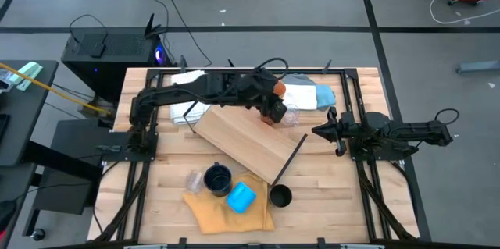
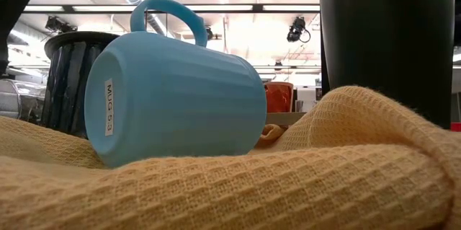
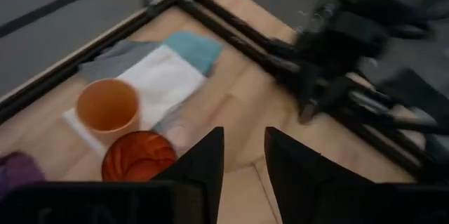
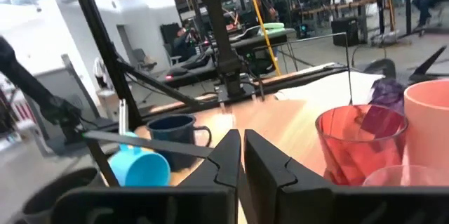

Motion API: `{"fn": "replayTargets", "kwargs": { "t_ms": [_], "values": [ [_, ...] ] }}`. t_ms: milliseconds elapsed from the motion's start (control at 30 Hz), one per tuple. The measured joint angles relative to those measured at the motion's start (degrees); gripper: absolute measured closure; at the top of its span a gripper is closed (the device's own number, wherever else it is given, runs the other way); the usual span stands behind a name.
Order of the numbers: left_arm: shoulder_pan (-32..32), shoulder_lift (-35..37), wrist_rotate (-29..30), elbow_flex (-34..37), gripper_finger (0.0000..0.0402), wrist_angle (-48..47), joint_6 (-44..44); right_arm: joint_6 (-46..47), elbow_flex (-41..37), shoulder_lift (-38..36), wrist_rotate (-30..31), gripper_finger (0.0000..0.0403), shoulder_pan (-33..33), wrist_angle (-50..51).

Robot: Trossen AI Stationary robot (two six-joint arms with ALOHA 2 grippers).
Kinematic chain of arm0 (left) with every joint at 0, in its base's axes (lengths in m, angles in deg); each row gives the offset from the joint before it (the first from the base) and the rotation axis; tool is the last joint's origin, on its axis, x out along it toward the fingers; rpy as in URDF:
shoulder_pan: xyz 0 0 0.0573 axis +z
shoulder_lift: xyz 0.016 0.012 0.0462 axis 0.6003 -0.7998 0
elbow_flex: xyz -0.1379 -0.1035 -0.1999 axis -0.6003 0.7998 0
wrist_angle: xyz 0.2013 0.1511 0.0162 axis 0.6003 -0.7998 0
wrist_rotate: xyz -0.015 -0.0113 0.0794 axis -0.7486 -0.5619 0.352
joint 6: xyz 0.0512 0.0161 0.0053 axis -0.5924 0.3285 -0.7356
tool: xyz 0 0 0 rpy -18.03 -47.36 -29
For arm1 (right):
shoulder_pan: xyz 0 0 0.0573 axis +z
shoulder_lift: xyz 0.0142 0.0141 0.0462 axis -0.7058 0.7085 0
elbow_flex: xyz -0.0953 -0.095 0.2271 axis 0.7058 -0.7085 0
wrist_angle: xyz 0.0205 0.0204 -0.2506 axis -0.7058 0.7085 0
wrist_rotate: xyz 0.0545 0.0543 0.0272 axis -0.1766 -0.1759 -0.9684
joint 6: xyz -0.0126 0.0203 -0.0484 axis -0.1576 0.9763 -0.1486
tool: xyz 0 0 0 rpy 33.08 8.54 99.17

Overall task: Stack small to large cups/mugs on shelf
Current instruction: Put the purple cup on the shelf

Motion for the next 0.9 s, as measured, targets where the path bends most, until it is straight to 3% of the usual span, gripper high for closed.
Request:
{"fn": "replayTargets", "kwargs": {
  "t_ms": [167, 333, 900],
  "values": [
    [2.12, -0.58, 5.38, 0.05, 0.0292, -1.83, 7.74, 8.59, 0.02, 0.06, -0.19, 0.0376, 0.00, 0.18],
    [5.92, -0.71, 5.64, 0.12, 0.0292, -2.76, 7.84, 10.59, 0.02, 0.06, -2.76, 0.0376, 0.02, 0.05],
    [20.73, -0.69, 5.40, 0.12, 0.0289, -10.33, -6.53, 9.06, 0.02, 0.06, -3.80, 0.0376, 0.04, -7.55]
  ]
}}
